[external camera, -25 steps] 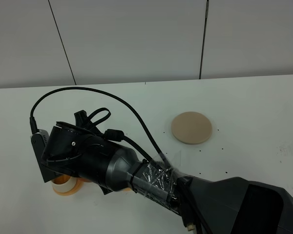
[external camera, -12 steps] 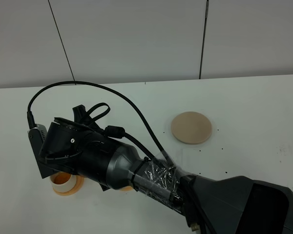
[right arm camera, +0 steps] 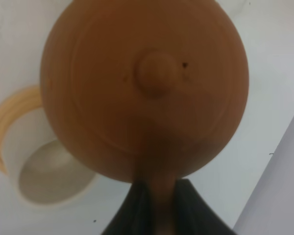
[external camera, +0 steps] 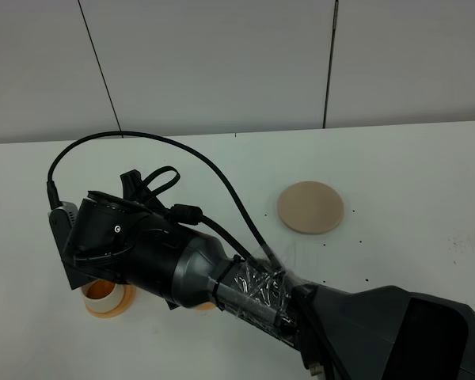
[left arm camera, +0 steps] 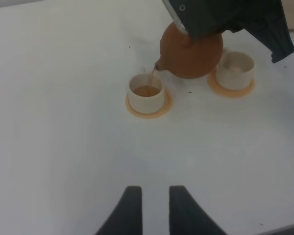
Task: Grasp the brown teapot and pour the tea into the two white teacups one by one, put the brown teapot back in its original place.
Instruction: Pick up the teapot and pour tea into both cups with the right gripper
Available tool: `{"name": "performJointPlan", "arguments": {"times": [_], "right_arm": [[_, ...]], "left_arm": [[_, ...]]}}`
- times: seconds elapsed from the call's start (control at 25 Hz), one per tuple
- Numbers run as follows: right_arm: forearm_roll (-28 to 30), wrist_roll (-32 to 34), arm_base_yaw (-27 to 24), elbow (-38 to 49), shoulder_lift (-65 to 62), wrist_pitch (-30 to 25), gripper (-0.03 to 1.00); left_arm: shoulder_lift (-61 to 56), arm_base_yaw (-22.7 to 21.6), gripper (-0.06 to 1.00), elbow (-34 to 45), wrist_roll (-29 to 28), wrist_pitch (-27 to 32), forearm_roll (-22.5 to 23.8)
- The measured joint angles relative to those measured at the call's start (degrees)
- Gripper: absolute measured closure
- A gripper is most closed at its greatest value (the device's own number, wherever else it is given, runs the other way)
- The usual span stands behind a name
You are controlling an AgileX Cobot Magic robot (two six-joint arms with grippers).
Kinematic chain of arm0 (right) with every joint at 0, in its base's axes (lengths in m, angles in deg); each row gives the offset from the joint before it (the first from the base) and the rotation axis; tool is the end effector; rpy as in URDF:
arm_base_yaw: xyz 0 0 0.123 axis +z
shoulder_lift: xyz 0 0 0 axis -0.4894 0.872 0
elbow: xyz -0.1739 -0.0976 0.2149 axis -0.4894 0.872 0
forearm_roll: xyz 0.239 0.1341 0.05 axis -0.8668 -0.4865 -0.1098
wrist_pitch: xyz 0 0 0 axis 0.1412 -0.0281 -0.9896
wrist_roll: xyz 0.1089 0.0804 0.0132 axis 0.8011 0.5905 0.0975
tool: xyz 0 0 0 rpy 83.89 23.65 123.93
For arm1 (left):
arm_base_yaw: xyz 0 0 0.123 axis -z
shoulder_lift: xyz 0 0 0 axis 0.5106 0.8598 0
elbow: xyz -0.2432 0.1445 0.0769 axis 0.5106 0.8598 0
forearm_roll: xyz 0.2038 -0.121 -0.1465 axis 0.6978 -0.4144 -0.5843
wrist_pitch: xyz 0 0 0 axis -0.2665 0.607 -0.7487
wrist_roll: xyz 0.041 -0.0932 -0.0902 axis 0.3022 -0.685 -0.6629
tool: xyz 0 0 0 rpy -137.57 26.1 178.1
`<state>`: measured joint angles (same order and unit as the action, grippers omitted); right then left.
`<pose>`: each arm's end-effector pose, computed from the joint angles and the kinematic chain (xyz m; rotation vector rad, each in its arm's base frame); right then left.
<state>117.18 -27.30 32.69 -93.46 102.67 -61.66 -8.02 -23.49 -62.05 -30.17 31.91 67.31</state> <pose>0.3306 0.4762 0.1667 -2.2361 1.4509 -0.6973 0.0498 -0.0062 0.2735 0.2280 2.0065 -0.0163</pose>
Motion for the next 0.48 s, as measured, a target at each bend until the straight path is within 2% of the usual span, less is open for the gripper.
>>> {"name": "performJointPlan", "arguments": {"times": [0.48], "right_arm": [[0.53, 0.0, 0.0, 0.0, 0.0, 0.11, 0.87]], "left_arm": [[0.0, 0.0, 0.74, 0.0, 0.0, 0.0, 0.0]]}}
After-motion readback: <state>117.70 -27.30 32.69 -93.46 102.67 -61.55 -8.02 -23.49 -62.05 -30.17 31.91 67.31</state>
